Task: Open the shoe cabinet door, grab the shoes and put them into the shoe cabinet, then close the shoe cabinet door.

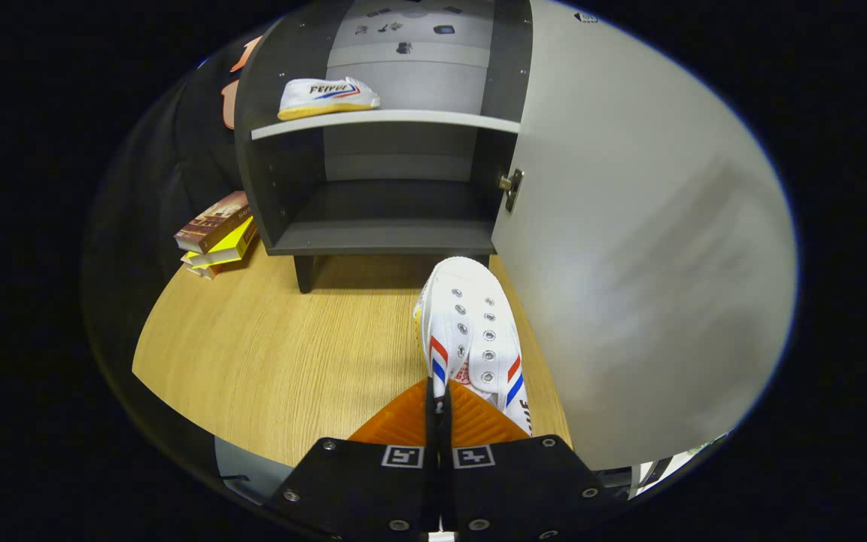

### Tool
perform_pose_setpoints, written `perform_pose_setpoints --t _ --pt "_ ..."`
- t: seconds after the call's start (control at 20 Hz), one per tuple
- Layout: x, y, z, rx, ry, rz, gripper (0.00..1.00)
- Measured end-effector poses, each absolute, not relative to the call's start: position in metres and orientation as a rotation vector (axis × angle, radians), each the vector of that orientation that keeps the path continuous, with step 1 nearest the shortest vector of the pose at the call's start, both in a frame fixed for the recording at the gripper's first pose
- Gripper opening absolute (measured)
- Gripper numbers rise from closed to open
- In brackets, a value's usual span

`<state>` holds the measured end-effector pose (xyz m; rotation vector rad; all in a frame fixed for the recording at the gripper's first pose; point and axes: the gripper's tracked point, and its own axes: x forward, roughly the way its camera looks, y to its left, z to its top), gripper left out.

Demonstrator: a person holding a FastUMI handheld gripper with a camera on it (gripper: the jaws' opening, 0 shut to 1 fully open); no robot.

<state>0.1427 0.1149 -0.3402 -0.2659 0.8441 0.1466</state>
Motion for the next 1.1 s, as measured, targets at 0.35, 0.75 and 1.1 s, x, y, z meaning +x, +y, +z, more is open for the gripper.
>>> perform_pose_setpoints --t 0.35,0.75,1.1 --pt "0.15 0.136 -0.224 -0.256 0.704 0.162 0.0" --pt "0.234 0.174 -0.143 -0.301 0.576 0.21 0.0" --pt "0.353 0.198 -0.128 -0.321 0.542 0.238 0.0"
